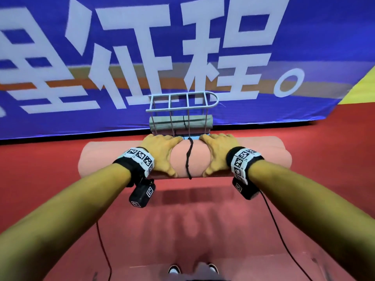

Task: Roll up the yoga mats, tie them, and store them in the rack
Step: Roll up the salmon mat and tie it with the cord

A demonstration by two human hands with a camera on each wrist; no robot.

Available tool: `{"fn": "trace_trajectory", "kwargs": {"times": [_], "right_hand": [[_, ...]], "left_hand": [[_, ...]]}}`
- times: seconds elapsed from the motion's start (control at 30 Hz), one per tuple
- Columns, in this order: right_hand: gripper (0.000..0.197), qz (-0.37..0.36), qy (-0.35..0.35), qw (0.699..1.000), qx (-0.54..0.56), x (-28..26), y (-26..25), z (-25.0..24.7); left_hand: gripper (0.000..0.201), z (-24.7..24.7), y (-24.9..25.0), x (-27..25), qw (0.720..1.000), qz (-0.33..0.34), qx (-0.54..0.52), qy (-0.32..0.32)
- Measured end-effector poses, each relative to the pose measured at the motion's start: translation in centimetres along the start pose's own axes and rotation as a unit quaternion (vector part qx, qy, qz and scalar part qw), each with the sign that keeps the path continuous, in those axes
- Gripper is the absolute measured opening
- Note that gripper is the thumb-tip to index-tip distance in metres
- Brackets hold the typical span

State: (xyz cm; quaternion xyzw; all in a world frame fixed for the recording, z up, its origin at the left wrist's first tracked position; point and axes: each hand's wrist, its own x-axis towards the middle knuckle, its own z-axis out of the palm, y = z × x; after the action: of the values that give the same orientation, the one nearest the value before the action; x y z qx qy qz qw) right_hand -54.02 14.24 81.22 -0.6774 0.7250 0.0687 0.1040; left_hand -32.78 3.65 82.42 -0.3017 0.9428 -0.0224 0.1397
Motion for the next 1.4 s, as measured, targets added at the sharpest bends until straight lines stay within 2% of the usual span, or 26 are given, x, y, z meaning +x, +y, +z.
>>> {"fn": "trace_trajectory", "kwargs": {"times": [0.17,0.37,0.6,0.9,1.07,1.23,1.4], "right_hand": [[0.135,-0.002,0.012,1.0,-0.016,0.1,3.7,-0.5],[0.129,-0.005,0.016,1.0,-0.016,0.5,8.9,-0.1],[0.131,-0.001,0.003,1.0,-0.026,5.0,14.8,0.8],[0.124,0.031,-0.05,0.997,-0.04,18.3,25.2,2.0],[0.12,0.06,-0.077,0.995,-0.032,24.5,32.4,0.7],[0.123,0.082,-0.103,0.991,-0.023,29.7,41.0,1.0],[0.126,0.089,-0.133,0.987,-0.008,34.9,50.8,5.3]], "left_hand": [[0.136,-0.8,1.9,2.7,1.0,-0.004,-0.008,0.004],[0.136,-1.1,4.6,7.0,1.0,-0.003,-0.008,0.017],[0.137,-0.5,5.8,14.4,1.0,-0.002,-0.03,0.005],[0.136,2.2,3.1,32.4,0.996,0.018,-0.084,-0.017],[0.134,1.5,2.6,43.1,0.994,0.043,-0.095,-0.026],[0.132,1.6,4.3,53.9,0.991,0.056,-0.117,-0.036],[0.131,4.4,8.2,64.3,0.986,0.052,-0.144,-0.063]]}}
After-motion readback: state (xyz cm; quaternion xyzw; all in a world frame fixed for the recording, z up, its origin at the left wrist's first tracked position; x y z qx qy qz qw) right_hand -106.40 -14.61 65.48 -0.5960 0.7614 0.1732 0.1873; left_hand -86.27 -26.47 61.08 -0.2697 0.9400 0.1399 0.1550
